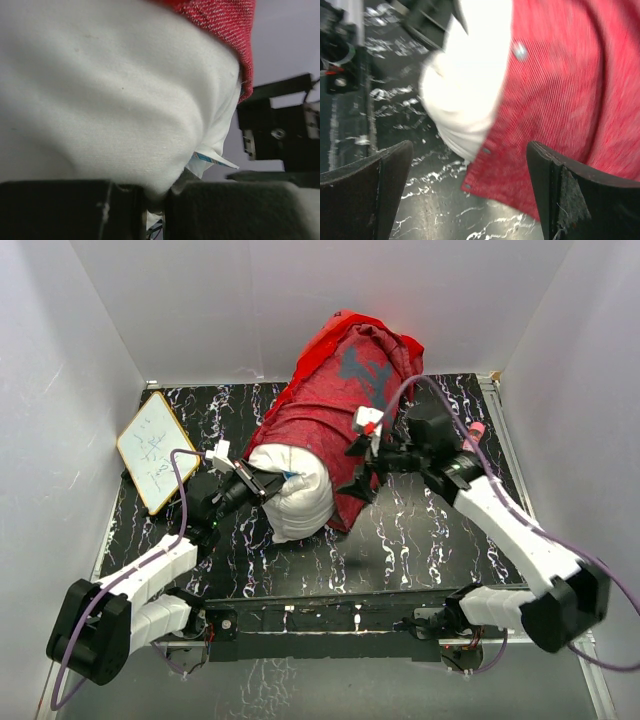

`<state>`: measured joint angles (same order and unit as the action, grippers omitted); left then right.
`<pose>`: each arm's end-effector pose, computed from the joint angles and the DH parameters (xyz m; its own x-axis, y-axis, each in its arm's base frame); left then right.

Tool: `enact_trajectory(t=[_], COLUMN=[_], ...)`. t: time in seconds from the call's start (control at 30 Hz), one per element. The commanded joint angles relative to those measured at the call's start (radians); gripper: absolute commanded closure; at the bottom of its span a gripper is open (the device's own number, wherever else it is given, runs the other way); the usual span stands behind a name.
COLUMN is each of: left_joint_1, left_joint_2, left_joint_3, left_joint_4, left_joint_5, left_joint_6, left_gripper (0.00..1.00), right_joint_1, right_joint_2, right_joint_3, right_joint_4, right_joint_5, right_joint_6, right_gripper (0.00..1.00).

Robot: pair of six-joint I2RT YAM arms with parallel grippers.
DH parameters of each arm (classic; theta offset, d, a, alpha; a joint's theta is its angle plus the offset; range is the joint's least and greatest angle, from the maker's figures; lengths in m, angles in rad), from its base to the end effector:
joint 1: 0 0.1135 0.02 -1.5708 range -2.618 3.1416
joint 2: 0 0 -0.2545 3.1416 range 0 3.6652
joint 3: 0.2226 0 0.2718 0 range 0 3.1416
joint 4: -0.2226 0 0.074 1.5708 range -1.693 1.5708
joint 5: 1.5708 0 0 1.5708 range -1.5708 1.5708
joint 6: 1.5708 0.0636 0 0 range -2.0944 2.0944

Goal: Put the pillow into the pillowcase

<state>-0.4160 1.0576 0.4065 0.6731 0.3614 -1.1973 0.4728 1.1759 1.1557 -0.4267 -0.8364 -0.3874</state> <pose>0.2431 -0.1320 0.2252 -0.6457 -0.6669 -0.3720 0.2746 0.2518 -0.9280 0.2398 0.1757 0.3527 -0.0158 -0.2925 -0.9561 -0.9797 0.1959 -0.0437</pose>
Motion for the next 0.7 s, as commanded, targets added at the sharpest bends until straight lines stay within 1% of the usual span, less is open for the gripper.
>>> enact_trajectory(t=[0.0, 0.13, 0.27, 0.33, 0.4, 0.47, 0.53, 0.57, 0.6, 0.67], left_joint_1=[0.0, 0.001, 0.002, 0.001, 0.002, 0.001, 0.002, 0.004, 0.005, 0.013], left_joint_2=[0.022, 0.003, 0.007, 0.007, 0.004, 0.0, -0.006, -0.007, -0.005, 0.009], left_joint_3=[0.003, 0.002, 0.001, 0.003, 0.007, 0.019, 0.038, 0.048, 0.061, 0.088], left_joint_4=[-0.083, -0.1, -0.1, -0.099, -0.107, -0.132, -0.171, -0.189, -0.208, -0.237], left_joint_5=[0.014, 0.016, 0.029, 0.032, 0.033, 0.031, 0.023, 0.021, 0.02, 0.028], left_joint_6=[0.033, 0.044, 0.049, 0.051, 0.058, 0.077, 0.106, 0.122, 0.138, 0.166], left_gripper=[1.0, 1.0, 1.0, 1.0, 1.0, 1.0, 1.0, 1.0, 1.0, 1.0], right_joint_1=[0.004, 0.028, 0.038, 0.042, 0.042, 0.042, 0.043, 0.043, 0.042, 0.045], right_joint_2=[0.108, 0.169, 0.215, 0.224, 0.23, 0.227, 0.207, 0.181, 0.156, 0.11], right_joint_3=[-0.068, -0.058, -0.027, -0.021, -0.016, 0.001, 0.022, 0.03, 0.03, 0.041], right_joint_4=[0.134, 0.185, 0.193, 0.2, 0.196, 0.17, 0.114, 0.088, 0.078, 0.058], right_joint_5=[0.215, 0.291, 0.273, 0.279, 0.288, 0.28, 0.211, 0.158, 0.104, 0.006], right_joint_6=[0.078, 0.109, 0.14, 0.145, 0.139, 0.117, 0.04, -0.006, -0.039, -0.097], right_gripper=[0.01, 0.03, 0.08, 0.13, 0.24, 0.45, 0.69, 0.77, 0.82, 0.88])
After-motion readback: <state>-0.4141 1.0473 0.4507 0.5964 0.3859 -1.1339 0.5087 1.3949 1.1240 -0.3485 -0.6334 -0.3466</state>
